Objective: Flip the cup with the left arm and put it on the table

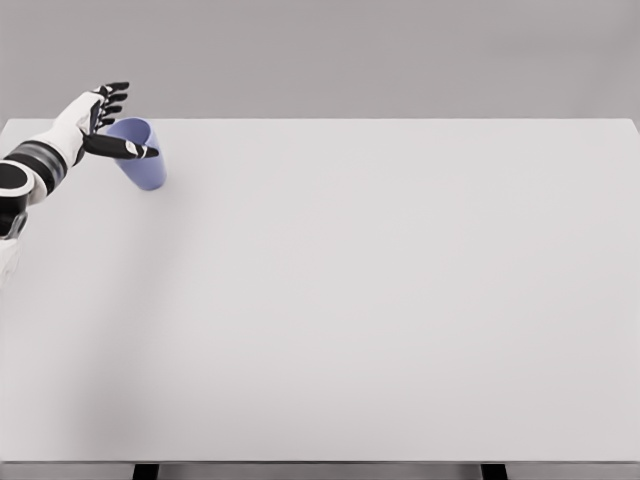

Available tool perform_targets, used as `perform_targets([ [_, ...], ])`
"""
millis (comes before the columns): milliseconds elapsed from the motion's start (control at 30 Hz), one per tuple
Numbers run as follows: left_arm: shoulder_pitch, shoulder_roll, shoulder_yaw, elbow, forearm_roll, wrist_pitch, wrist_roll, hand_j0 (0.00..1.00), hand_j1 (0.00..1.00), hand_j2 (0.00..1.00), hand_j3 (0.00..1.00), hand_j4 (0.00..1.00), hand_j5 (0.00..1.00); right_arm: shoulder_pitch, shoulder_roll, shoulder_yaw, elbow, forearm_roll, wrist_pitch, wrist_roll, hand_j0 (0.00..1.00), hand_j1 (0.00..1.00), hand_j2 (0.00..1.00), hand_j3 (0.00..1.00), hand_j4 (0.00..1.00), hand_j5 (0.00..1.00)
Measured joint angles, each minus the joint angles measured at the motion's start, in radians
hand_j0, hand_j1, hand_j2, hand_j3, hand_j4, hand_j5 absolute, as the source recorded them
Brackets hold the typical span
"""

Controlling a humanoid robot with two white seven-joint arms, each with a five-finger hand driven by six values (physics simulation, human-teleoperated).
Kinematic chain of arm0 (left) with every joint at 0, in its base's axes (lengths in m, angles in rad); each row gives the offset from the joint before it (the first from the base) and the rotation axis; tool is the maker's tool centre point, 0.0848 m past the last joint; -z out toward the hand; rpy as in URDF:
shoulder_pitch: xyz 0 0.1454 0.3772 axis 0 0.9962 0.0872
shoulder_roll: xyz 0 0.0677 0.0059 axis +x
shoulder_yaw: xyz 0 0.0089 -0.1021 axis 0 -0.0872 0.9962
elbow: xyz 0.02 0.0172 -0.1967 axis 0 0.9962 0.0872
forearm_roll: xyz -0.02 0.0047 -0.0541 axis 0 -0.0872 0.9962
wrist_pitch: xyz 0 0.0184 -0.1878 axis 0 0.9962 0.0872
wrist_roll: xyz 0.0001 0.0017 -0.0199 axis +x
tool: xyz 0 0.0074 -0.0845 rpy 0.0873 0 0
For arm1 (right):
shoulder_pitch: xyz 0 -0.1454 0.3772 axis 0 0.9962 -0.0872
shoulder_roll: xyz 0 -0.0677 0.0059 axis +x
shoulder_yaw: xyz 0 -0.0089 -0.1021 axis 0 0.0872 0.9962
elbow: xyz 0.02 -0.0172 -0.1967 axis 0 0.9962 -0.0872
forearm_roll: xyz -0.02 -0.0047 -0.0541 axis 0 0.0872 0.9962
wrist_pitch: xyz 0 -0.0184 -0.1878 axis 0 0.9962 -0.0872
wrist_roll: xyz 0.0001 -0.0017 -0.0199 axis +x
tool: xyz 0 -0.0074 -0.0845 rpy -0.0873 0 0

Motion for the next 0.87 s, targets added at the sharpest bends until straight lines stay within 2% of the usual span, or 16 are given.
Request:
perform_targets([
  [567, 0.012, 0.066, 0.013, -0.051, 0.000, -0.002, 0.000, 1.00, 1.00, 1.00, 1.00, 1.00, 1.00, 0.000, 0.000, 0.000, 0.000, 0.000, 0.000, 0.000, 1.00, 1.00, 1.00, 1.00, 1.00, 1.00],
  [867, 0.064, 0.183, 0.044, -0.170, -0.018, -0.072, -0.001, 1.00, 1.00, 1.00, 1.00, 1.00, 1.00, 0.000, 0.000, 0.000, 0.000, 0.000, 0.000, 0.000, 1.00, 1.00, 1.00, 1.00, 1.00, 1.00],
])
